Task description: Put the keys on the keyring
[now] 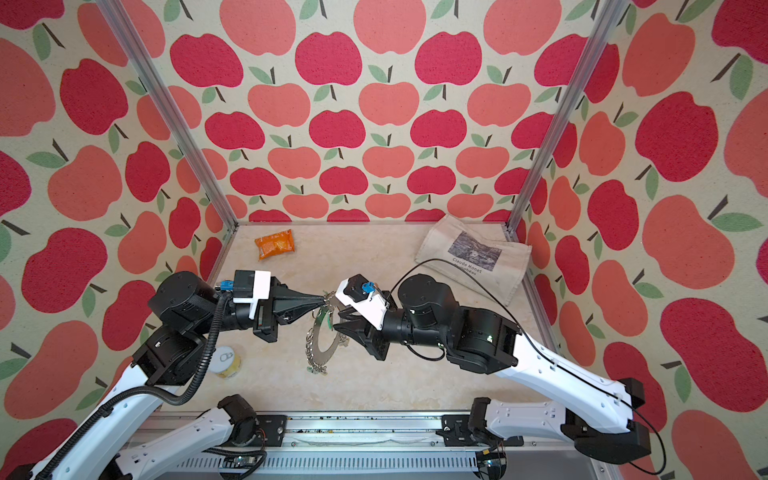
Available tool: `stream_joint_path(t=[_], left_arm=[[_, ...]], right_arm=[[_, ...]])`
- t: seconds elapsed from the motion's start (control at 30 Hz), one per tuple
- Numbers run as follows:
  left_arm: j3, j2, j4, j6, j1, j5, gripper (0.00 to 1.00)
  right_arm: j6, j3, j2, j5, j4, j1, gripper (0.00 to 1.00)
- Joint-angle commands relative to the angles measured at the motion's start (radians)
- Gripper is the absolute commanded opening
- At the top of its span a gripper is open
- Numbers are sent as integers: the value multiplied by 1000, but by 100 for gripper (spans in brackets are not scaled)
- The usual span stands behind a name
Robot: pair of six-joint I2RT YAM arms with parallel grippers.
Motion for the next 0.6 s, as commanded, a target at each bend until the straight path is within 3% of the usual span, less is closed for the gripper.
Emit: stream_joint_path(t=[0.0,0.23,0.57], left_arm=[[1,-27,83,20,4,-24,0],[-63,-29,164,-5,19,-16,0],[-87,-6,283,-86,31,43,0]], right_arm=[[1,-10,-32,29,-70,4,38],[-46,14,-76,68,-60,3,43],[-129,45,-49,-15,116,3,42]])
